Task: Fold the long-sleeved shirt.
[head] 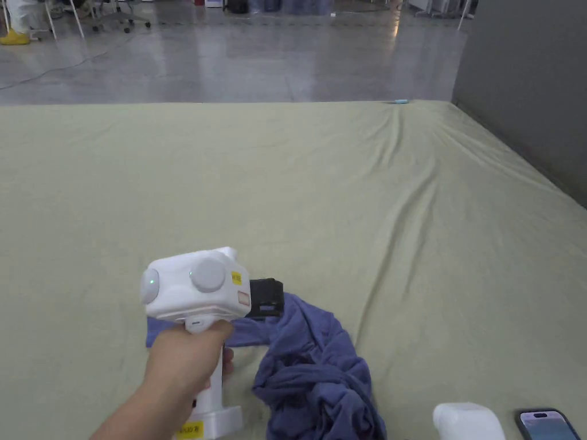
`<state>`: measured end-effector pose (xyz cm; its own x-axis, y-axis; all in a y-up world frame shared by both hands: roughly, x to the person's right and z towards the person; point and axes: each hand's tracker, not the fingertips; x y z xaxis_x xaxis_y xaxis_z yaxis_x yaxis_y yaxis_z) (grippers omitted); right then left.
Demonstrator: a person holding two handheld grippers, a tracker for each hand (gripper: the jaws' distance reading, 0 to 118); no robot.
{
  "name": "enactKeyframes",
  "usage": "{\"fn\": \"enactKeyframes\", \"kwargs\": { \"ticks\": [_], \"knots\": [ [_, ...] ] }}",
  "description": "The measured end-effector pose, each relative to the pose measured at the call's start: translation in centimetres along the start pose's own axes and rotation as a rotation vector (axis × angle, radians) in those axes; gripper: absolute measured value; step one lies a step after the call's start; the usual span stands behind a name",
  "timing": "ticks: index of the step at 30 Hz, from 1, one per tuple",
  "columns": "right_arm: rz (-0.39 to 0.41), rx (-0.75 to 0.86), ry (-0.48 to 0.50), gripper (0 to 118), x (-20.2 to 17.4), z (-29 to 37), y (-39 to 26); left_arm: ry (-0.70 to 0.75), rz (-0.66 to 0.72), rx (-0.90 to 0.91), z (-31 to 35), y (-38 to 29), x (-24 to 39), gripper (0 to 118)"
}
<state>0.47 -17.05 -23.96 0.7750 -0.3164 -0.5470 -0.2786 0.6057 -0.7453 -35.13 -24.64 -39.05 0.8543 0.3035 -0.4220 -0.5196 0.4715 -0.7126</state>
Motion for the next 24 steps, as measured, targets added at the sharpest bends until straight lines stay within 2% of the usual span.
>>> {"fn": "enactKeyframes", "kwargs": {
  "ticks": [3, 7, 9, 10, 11, 12, 13, 14, 15, 16, 17, 18, 22, 24],
  "knots": [
    [-0.014, -0.027, -0.024, 0, 1.4, -0.3, -0.3, 0.142, 0.019, -0.087, -4.4, 2.1, -1.1, 84],
    [-0.032, -0.052, -0.05, 0, 3.3, -0.7, -0.6, 0.201, 0.034, -0.1, -6.2, 1.9, -3.0, 81],
    [-0.038, -0.066, -0.058, 0, 3.9, -1.2, -0.3, 0.217, -0.066, -0.098, -6.3, 1.2, -2.9, 71],
    [-0.04, -0.07, -0.063, 0, 4.1, -1.5, -0.1, 0.233, -0.117, -0.092, -5.9, 1.1, -2.3, 63],
    [-0.039, -0.071, -0.066, 0, 4.2, -1.6, 0.2, 0.271, -0.143, -0.092, -5.6, 0.8, -1.8, 48],
    [-0.035, -0.068, -0.065, 0, 4.2, -1.7, 0.7, 0.263, -0.158, -0.085, -5.0, 0.9, -1.7, 8],
    [-0.03, -0.057, -0.057, 0, 4.2, -1.7, 1.3, 0.222, -0.141, -0.076, -4.6, 1.1, -1.6, 0],
    [-0.03, -0.04, -0.047, 0, 4.1, -1.8, 2.0, 0.224, -0.132, -0.082, -3.8, 1.3, -1.6, 0],
    [-0.039, -0.014, -0.039, 7, 4.0, -1.9, 3.0, 0.215, -0.123, -0.08, -3.2, 1.7, -1.7, 0],
    [-0.055, 0.016, -0.02, 33, 3.9, -2.0, 3.8, 0.161, -0.1, -0.07, -2.5, 1.9, -2.0, 0],
    [-0.058, 0.037, 0.0, 68, 4.0, -2.4, 4.7, 0.104, -0.053, -0.071, -1.4, 2.1, -2.2, 0],
    [-0.055, 0.016, 0.008, 116, 3.8, -3.3, 5.8, 0.071, -0.017, -0.06, -0.1, 2.2, -2.4, 0],
    [-0.04, 0.006, -0.043, 117, 2.5, -6.2, 8.7, 0.047, -0.043, -0.01, 3.9, 2.2, -2.5, 0],
    [0.003, -0.063, -0.028, 114, 1.5, -8.3, 9.6, 0.016, -0.037, 0.008, 5.8, 1.9, -2.6, 0]
  ]
}}
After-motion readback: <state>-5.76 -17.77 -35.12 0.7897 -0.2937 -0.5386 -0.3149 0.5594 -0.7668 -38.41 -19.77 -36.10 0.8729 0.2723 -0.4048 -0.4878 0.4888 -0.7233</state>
